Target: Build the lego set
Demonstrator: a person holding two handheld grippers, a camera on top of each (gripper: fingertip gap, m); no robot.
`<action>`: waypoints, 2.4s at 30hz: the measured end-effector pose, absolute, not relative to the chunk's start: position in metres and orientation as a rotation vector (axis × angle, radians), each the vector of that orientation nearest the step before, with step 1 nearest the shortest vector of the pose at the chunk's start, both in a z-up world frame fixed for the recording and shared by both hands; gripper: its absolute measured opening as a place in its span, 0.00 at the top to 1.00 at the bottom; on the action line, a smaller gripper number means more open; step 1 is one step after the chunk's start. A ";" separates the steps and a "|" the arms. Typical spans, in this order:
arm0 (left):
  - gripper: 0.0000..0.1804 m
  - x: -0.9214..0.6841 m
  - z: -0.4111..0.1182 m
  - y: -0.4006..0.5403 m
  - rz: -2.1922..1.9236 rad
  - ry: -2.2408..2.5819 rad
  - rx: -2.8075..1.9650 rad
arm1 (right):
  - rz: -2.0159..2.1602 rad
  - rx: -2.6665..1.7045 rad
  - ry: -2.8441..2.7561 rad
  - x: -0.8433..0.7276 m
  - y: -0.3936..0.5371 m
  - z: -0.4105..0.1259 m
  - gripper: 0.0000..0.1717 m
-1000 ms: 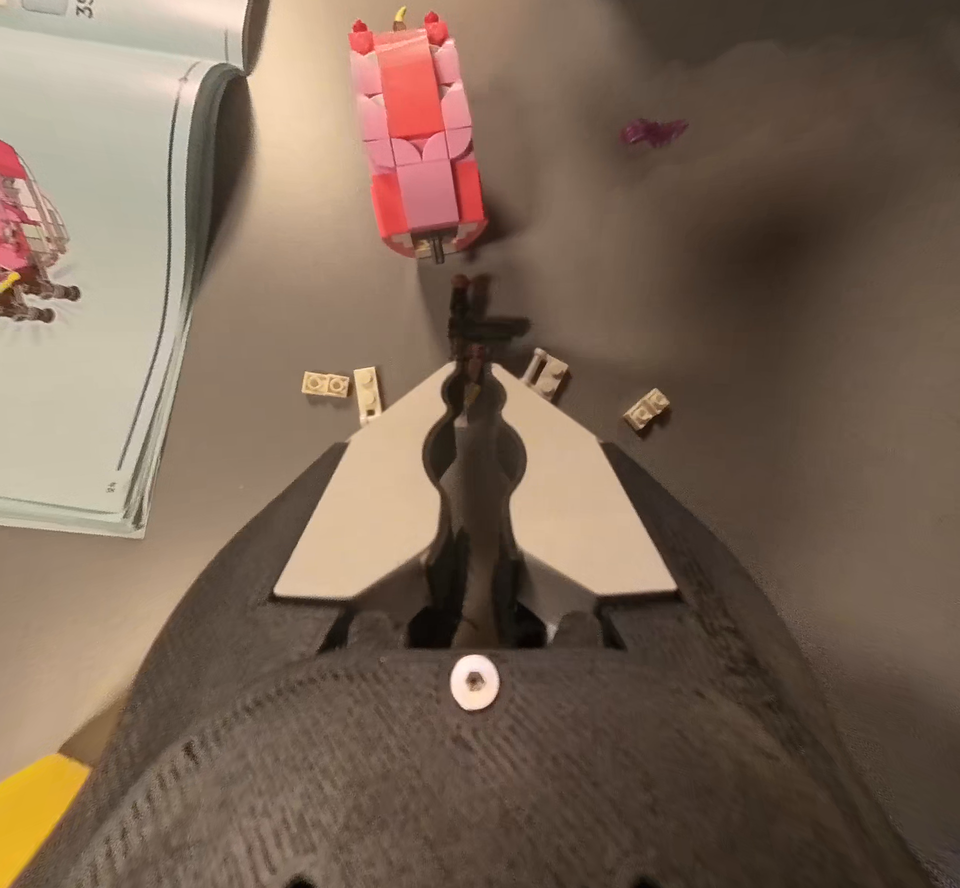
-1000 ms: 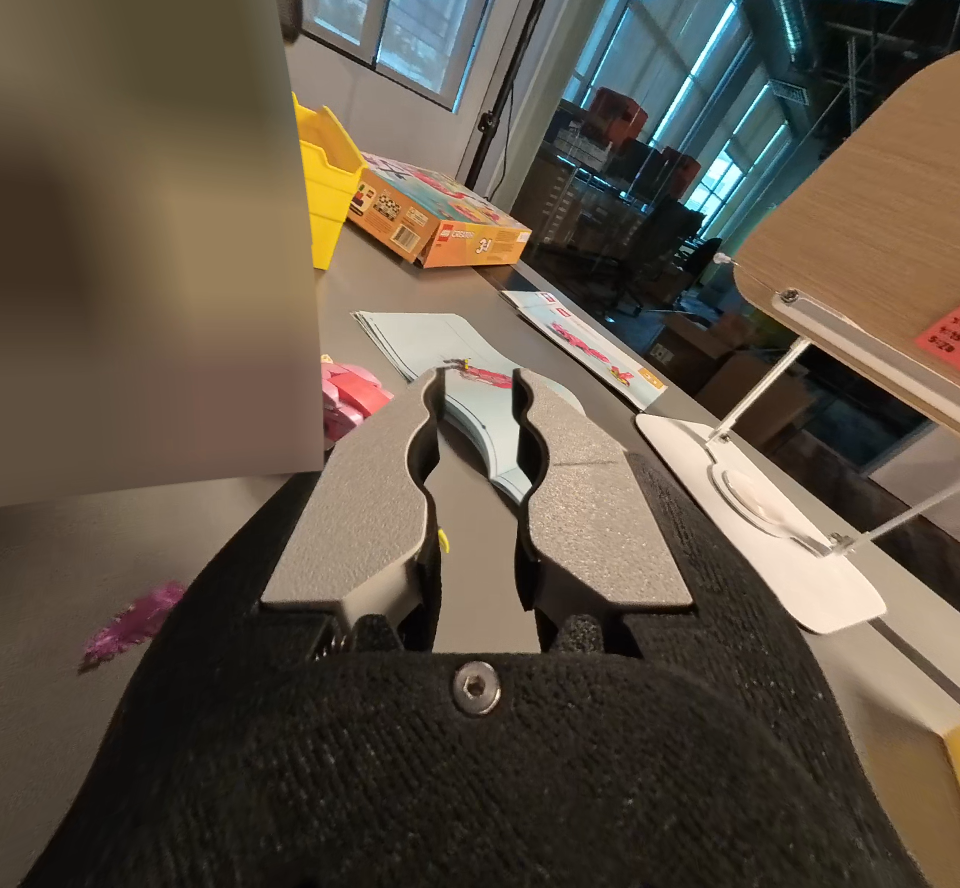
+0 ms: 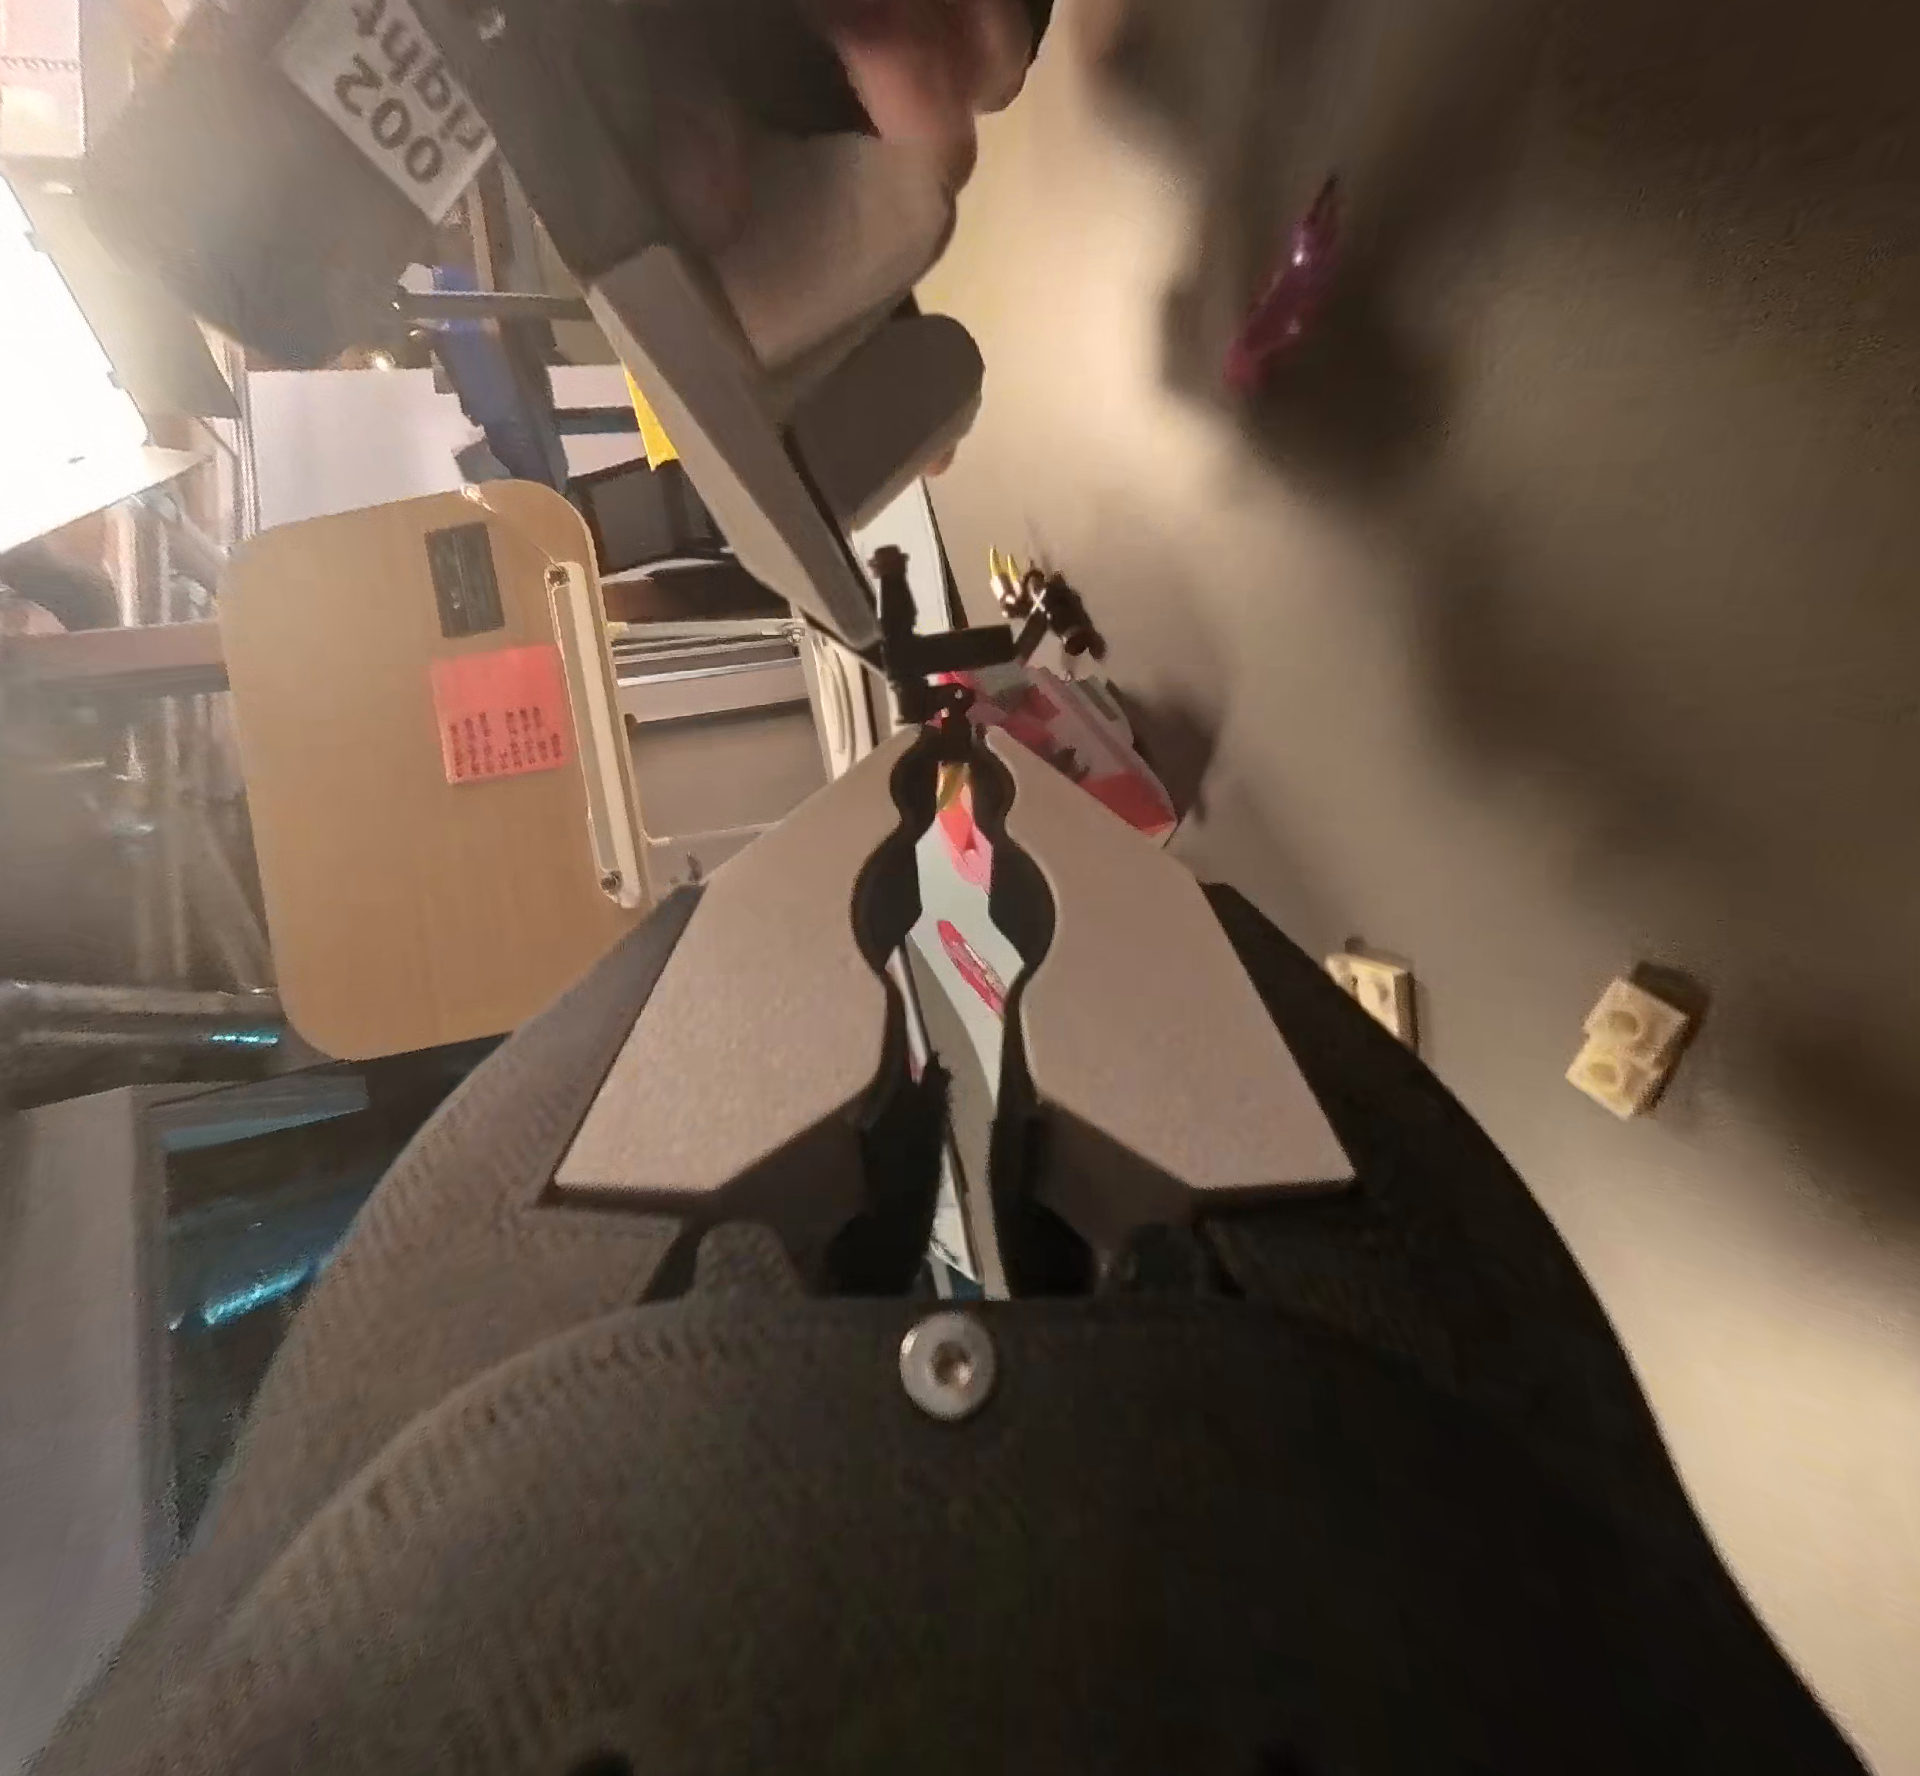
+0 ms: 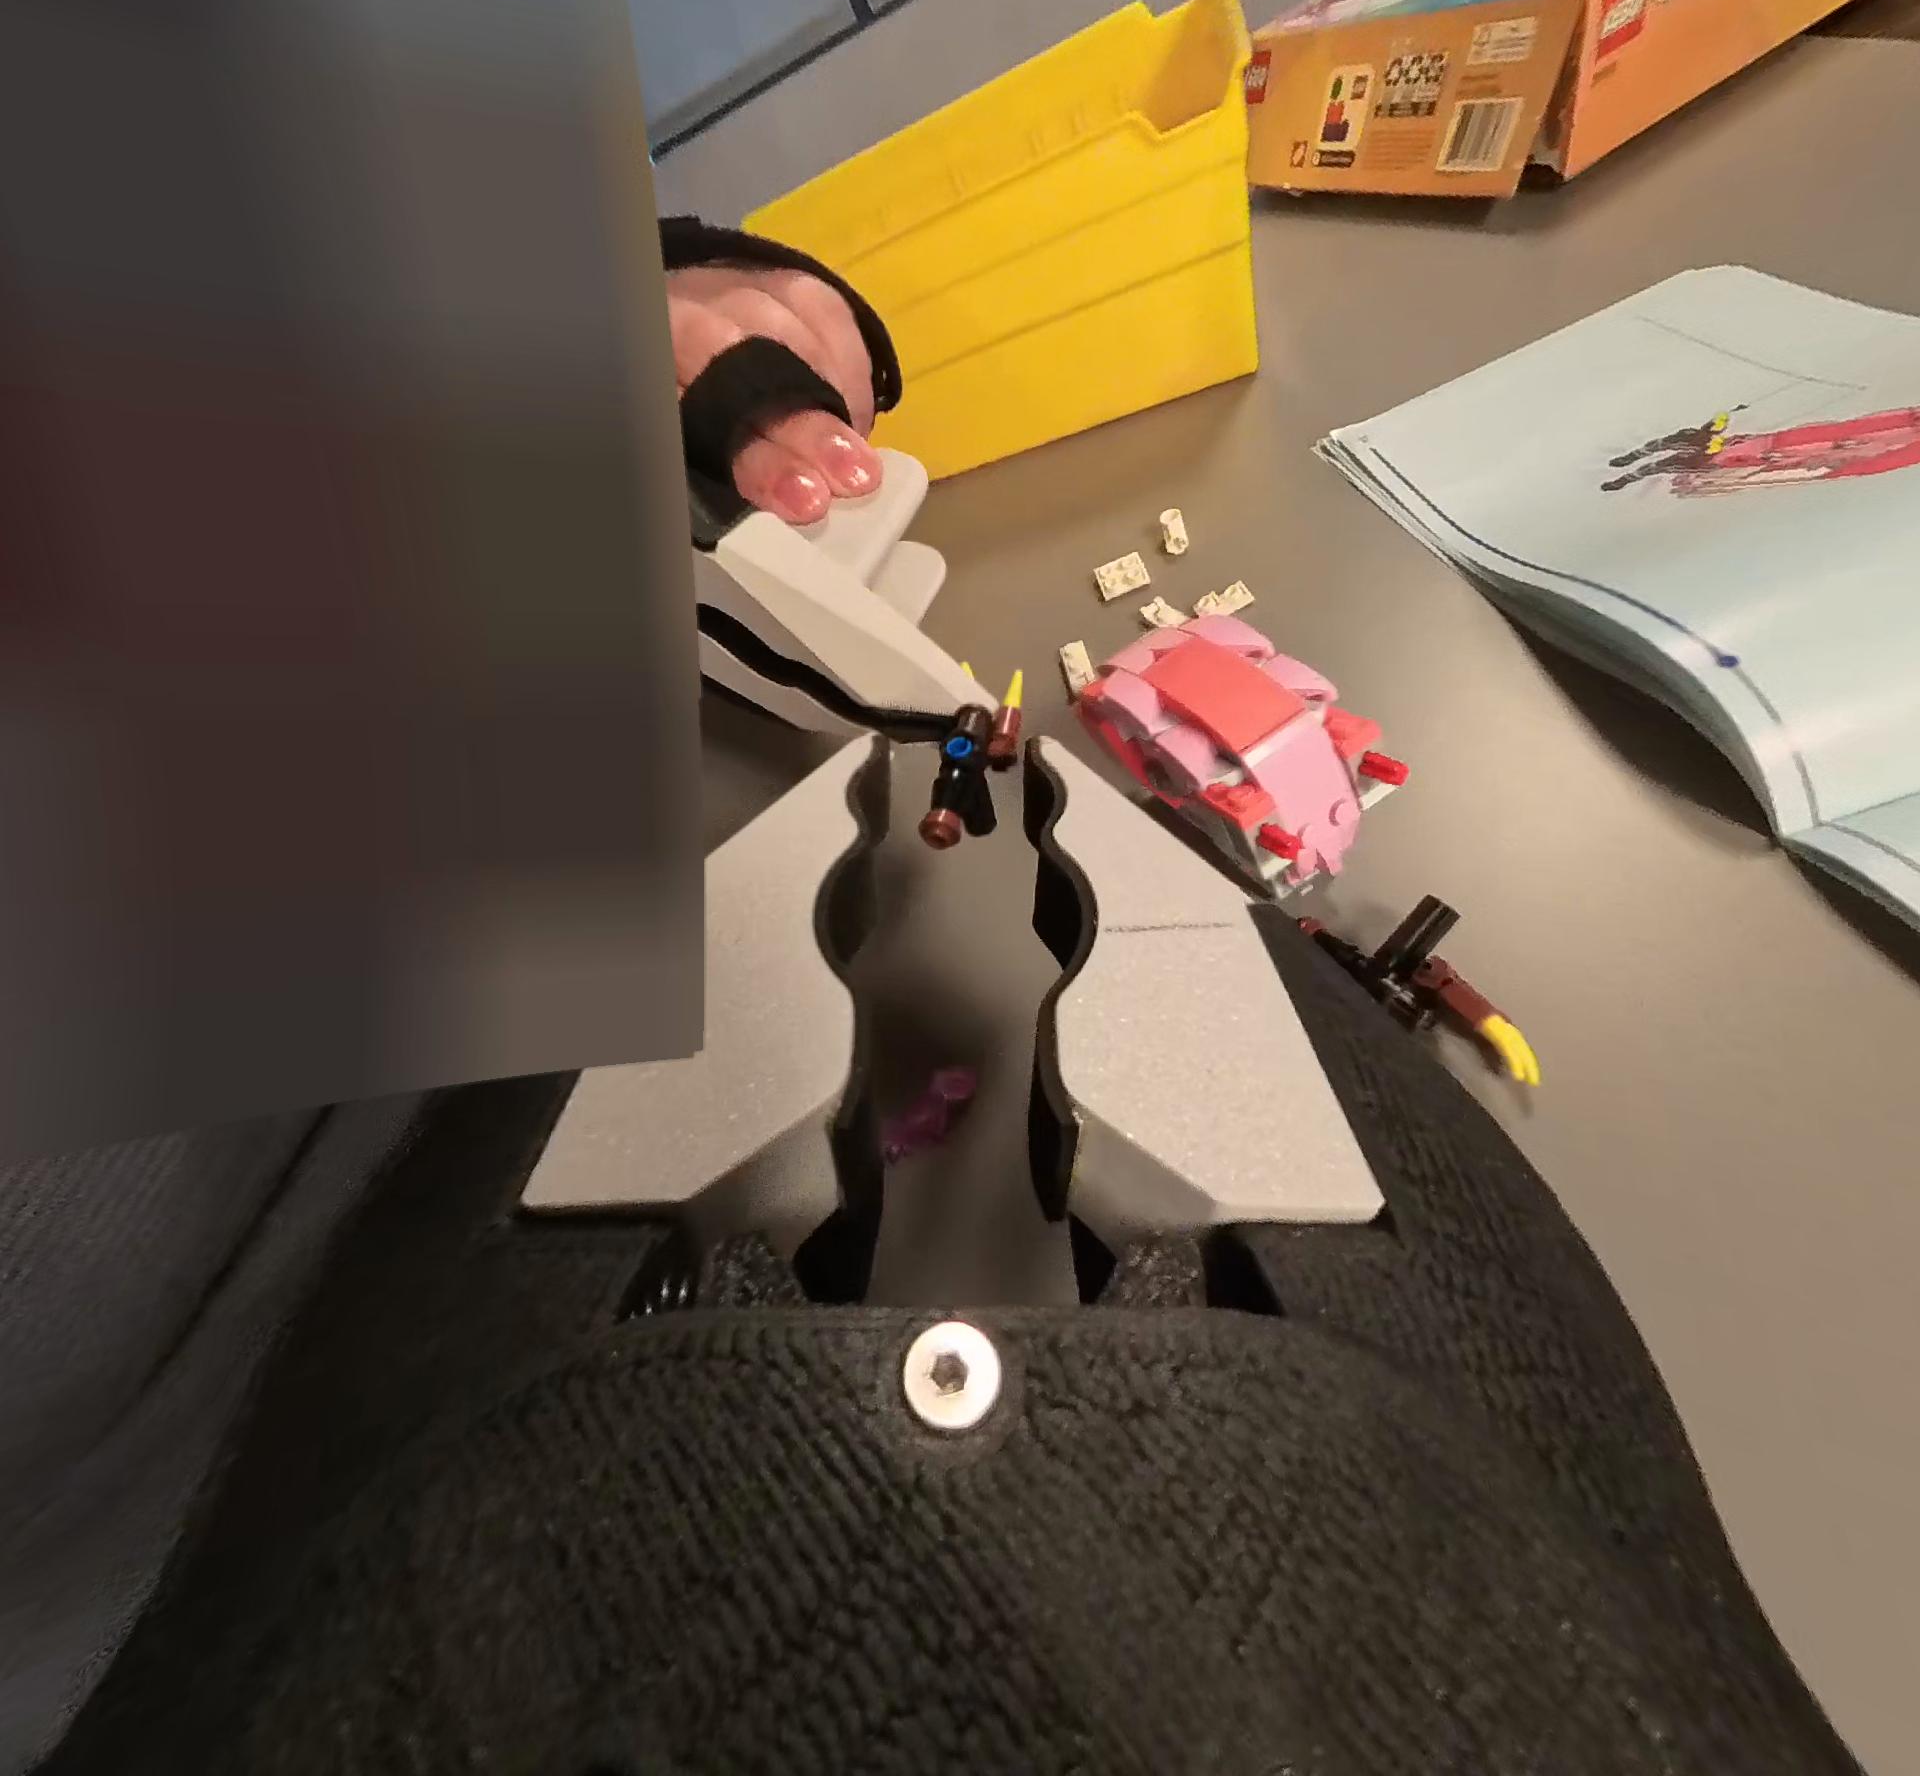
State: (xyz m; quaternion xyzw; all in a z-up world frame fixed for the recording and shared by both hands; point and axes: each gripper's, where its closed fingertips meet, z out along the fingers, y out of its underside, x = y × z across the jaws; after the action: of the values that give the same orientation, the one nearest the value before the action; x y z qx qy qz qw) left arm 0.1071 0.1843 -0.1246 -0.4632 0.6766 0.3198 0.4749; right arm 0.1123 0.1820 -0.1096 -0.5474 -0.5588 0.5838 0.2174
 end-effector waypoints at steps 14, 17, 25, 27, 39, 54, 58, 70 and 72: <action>0.69 0.075 -0.073 0.211 0.170 0.843 -1.409 | 1.573 -1.231 -1.267 0.119 0.211 -0.068 0.97; 0.69 0.052 -0.074 0.220 0.063 0.700 -1.468 | 1.564 -1.175 -1.110 0.129 0.235 -0.060 0.97; 0.69 0.032 -0.066 0.225 -0.297 0.425 -1.466 | 1.705 -1.171 -0.680 0.156 0.298 -0.048 0.97; 0.69 0.031 -0.068 0.226 -0.319 0.419 -1.464 | 1.640 -1.175 -0.551 0.164 0.321 -0.046 0.97; 0.69 0.003 -0.066 0.232 -0.371 0.269 -1.442 | 1.197 -1.220 -0.469 0.175 0.353 -0.047 0.97; 0.71 0.016 -0.071 0.230 -0.331 0.356 -1.448 | 0.401 -1.127 -0.732 0.163 0.350 -0.052 0.97; 0.72 0.015 -0.070 0.230 -0.338 0.347 -1.445 | 0.422 -1.148 -0.727 0.163 0.352 -0.054 0.97; 0.73 0.013 -0.069 0.230 -0.346 0.332 -1.441 | 0.490 -1.186 -0.725 0.162 0.353 -0.059 0.97; 0.73 0.012 -0.069 0.230 -0.349 0.329 -1.441 | 0.567 -1.200 -0.736 0.158 0.350 -0.060 0.97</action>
State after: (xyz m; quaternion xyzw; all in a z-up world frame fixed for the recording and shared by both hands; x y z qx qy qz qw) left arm 0.0124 0.2296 -0.0688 -0.6533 0.1493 -0.1581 0.7252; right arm 0.1580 0.3502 -0.0603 -0.5439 -0.3336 0.2572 0.7258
